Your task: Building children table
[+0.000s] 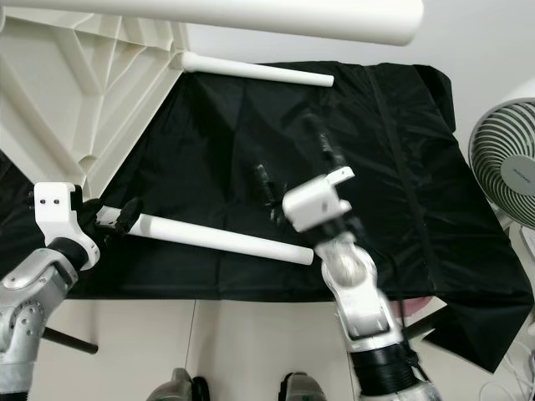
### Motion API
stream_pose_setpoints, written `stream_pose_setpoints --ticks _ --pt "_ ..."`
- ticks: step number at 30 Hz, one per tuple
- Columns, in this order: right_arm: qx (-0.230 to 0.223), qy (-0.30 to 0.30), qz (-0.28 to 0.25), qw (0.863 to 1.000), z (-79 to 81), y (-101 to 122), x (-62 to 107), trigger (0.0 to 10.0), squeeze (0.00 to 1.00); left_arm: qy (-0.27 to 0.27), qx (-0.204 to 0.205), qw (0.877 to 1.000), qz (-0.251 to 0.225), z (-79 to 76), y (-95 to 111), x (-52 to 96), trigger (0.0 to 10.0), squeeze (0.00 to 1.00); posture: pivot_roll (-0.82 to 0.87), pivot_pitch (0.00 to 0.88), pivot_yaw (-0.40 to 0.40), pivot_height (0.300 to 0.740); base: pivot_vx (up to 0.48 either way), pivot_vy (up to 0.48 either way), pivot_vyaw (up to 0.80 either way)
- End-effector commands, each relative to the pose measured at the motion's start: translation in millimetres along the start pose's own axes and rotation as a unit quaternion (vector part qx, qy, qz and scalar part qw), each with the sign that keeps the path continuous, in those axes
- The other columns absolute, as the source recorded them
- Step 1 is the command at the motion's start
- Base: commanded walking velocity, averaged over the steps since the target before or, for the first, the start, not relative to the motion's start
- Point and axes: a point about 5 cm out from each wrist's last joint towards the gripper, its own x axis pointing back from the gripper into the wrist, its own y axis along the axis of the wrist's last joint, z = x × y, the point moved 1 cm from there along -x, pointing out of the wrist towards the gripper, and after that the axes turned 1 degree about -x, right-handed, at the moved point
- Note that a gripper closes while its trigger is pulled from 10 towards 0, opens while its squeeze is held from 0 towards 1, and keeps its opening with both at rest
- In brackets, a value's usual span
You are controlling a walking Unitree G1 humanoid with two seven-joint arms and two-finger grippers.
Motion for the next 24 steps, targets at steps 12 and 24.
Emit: stream_pose_setpoints --ticks 12,24 --pt "-0.003 -0.011 0.023 1.000 -44.6 -2.9 11.5 10.0 0.00 -0.197 -0.132 0.967 0.094 -31.5 -30.1 16.7 10.0 0.00 0.02 0.172 0.114 0.740 0.000 0.000 0.00" --pt "-0.020 0.003 0.057 0.998 -59.3 -3.0 16.5 10.0 0.00 -0.324 -0.190 0.920 0.113 -54.4 -36.5 15.8 10.0 0.00 0.00 0.175 0.108 0.740 0.000 0.000 0.00"
